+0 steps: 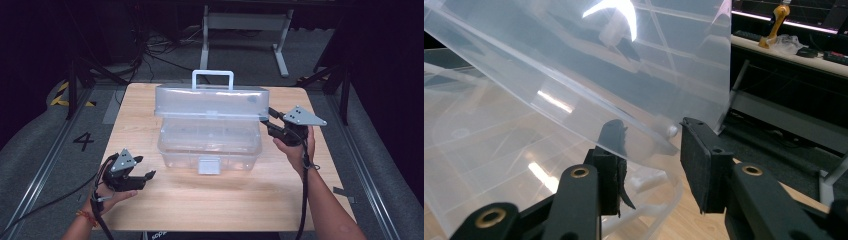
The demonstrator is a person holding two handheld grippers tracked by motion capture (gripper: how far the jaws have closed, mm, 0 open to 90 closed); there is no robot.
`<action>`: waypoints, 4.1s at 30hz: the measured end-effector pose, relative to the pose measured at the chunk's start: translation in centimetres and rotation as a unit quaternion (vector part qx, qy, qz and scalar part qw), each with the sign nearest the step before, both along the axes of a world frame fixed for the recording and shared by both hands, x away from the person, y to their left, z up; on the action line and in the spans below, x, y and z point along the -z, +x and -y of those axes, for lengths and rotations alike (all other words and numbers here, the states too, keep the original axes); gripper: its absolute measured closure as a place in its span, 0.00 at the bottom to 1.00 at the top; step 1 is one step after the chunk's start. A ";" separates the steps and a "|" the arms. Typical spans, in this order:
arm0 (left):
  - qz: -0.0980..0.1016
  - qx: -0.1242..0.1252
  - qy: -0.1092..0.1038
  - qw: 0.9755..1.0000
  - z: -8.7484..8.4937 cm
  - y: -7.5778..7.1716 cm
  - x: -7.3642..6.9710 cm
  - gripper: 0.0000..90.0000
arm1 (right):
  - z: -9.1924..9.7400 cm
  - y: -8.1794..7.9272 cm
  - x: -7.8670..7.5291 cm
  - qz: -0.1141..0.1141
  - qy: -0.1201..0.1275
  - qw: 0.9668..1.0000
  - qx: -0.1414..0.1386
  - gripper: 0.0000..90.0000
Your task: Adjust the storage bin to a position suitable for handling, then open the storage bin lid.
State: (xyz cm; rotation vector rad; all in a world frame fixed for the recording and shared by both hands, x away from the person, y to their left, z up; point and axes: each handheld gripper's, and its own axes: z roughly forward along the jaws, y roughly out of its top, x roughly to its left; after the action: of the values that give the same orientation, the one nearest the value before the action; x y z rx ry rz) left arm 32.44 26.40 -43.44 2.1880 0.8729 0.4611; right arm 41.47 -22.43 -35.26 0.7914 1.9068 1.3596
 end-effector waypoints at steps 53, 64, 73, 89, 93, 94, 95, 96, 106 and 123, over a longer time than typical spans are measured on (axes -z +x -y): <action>-0.054 -0.017 0.005 0.998 -1.7 -0.4 4.7 0.16 | -0.8 4.7 -3.0 0.021 0.044 0.997 0.058 0.79; -0.055 -0.015 0.003 0.998 -1.7 -0.3 4.7 0.16 | -1.2 5.7 -3.8 0.017 0.037 0.997 0.070 0.80; -0.056 -0.017 0.004 0.998 -1.7 -0.4 4.7 0.16 | -1.1 6.4 -4.1 0.009 0.038 0.997 0.069 0.80; -0.053 -0.017 0.004 0.998 -1.6 -0.1 4.7 0.16 | -1.2 7.5 -4.6 0.003 0.033 0.997 0.072 0.80; -0.056 -0.015 0.004 0.998 -1.5 0.0 4.7 0.15 | -1.2 7.9 -4.8 0.000 0.033 0.997 0.073 0.80; -0.056 -0.017 0.004 0.998 -1.5 -0.1 4.7 0.16 | -1.2 8.0 -4.8 0.002 0.035 0.997 0.074 0.81; -0.056 -0.017 0.004 0.998 -1.5 -0.1 4.7 0.16 | -1.2 8.0 -4.7 0.001 0.038 0.997 0.074 0.81; -0.056 -0.019 0.004 0.998 -1.5 -0.1 4.7 0.16 | -1.2 8.0 -4.7 0.001 0.042 0.996 0.075 0.81; -0.054 -0.022 0.009 0.998 -1.5 -0.2 4.6 0.16 | -1.5 7.7 -5.1 0.026 0.041 0.995 0.083 0.83; -0.056 -0.025 0.003 0.998 -1.5 -0.2 4.7 0.16 | -1.3 11.0 -5.9 0.003 0.036 0.995 0.094 0.94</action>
State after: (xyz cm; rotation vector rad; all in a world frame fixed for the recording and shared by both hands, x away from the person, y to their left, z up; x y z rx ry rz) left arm 32.19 27.89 -48.14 2.2194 0.9885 0.3683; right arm 52.45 -21.11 -29.39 0.9754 1.7401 1.3179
